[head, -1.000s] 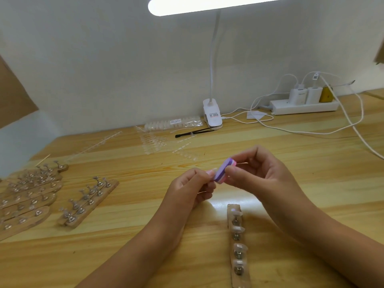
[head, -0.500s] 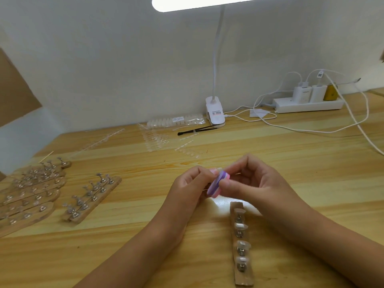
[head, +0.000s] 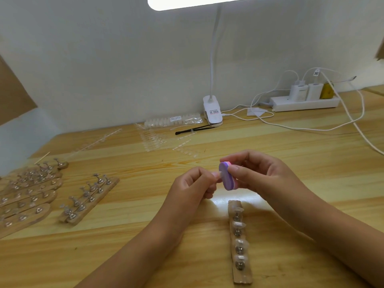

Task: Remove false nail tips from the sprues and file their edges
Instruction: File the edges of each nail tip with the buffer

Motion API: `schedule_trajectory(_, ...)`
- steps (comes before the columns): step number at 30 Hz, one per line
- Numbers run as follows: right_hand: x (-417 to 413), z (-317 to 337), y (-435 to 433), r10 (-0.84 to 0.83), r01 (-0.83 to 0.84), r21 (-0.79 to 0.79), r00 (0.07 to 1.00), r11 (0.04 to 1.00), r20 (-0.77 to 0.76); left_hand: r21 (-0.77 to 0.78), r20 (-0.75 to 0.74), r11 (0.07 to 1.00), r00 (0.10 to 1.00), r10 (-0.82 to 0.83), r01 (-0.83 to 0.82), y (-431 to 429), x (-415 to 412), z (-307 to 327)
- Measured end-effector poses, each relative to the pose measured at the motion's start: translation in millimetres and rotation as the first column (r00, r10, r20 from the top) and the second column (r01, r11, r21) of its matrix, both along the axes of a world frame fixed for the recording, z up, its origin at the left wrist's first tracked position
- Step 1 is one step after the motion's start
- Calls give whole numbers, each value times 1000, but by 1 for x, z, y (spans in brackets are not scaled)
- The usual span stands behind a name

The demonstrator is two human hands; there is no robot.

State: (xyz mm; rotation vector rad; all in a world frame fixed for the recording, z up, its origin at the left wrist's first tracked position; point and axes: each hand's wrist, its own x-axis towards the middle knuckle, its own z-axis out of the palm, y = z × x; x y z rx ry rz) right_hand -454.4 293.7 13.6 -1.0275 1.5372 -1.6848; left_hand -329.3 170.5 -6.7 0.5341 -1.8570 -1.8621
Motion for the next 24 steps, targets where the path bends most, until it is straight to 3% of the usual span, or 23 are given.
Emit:
schedule_trajectory(10, -5, -2, -1, 31, -31, 4, 999, 1000, -34, -114, 24, 993, 1000, -10, 13, 2, 1, 1)
schedule_trajectory(15, -17, 5, 7, 150, -138, 86, 976, 987, -160, -142, 32, 989, 999, -24, 28, 3, 1, 0)
schedule_trajectory(20, -20, 9, 7, 273, -249, 146, 945, 958, -181, -251, 65, 961, 993, -100, 113, 10, 2, -4)
schedule_trajectory(24, -27, 13, 11, 247, -217, 145, 940, 965, -237, -164, 44, 985, 998, -39, 46, 6, 1, -1)
